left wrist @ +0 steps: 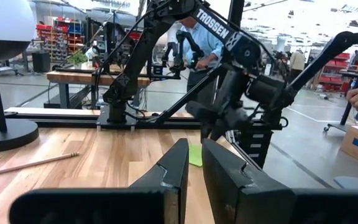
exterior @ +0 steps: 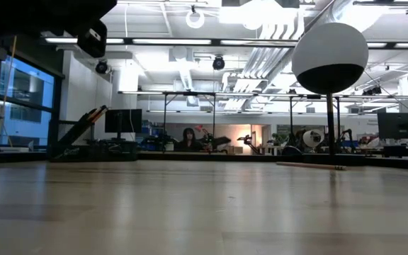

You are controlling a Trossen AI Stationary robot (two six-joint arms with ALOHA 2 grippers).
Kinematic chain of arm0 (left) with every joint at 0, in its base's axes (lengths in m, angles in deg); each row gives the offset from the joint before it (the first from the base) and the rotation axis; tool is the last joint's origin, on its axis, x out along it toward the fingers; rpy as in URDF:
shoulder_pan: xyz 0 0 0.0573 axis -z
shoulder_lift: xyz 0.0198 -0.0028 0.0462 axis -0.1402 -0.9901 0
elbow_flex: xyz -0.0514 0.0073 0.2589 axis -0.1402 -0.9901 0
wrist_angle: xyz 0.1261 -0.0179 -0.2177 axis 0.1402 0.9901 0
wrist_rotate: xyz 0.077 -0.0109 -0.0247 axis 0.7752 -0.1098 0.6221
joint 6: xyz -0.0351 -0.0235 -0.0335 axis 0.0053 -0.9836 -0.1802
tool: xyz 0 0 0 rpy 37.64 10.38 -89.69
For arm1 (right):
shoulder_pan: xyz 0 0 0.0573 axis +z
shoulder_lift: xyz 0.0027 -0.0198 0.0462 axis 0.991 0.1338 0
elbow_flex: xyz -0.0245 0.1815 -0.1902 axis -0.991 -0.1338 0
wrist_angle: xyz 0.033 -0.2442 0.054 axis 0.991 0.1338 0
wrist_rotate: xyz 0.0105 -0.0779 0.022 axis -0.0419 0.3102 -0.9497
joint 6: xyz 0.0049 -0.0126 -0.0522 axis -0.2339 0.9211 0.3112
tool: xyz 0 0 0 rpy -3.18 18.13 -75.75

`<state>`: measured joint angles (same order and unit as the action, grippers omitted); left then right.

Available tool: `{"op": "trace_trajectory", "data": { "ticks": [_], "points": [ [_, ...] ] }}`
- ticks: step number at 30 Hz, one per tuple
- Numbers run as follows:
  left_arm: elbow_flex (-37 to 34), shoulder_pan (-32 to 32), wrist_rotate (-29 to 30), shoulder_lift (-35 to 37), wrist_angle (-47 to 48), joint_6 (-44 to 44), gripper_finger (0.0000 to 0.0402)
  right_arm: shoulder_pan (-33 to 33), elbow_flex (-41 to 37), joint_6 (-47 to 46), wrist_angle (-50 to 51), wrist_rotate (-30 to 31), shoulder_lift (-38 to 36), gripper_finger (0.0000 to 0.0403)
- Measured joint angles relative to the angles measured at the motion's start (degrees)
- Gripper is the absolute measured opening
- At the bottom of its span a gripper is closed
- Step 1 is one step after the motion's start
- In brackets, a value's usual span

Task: Pick and place office supplies into organizer
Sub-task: Put the green sticky notes into the black desk organizer

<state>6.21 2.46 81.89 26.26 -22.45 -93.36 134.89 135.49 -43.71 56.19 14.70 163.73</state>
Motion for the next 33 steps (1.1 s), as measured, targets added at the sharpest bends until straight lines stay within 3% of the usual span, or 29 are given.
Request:
{"op": "trace_trajectory", "data": {
  "ticks": [4, 13, 18, 24, 33],
  "points": [
    [0.0, 0.0, 0.0, 0.0, 0.41, 0.0, 0.0035, -0.05, -3.32, 0.01, -0.31, -2.57, 0.02, 0.0127],
    [0.0, 0.0, 0.0, 0.0, 0.41, 0.0, 0.0035, 0.09, -6.99, -0.86, -6.35, -2.38, 0.02, 0.0126],
    [0.0, 0.0, 0.0, 0.0, 0.42, 0.0, 0.0035, -0.11, -6.68, -3.69, -6.6, 0.92, 0.02, 0.0098],
    [0.0, 0.0, 0.42, 0.0, 0.45, 0.0, 0.0035, -2.42, -4.75, -2.43, -7.03, 2.56, 0.02, 0.0009],
    [0.0, 0.0, 0.42, 0.0, 0.57, -0.02, 0.0035, -12.64, -1.63, 9.55, -14.94, 13.59, 0.02, 0.0004]
  ]
}}
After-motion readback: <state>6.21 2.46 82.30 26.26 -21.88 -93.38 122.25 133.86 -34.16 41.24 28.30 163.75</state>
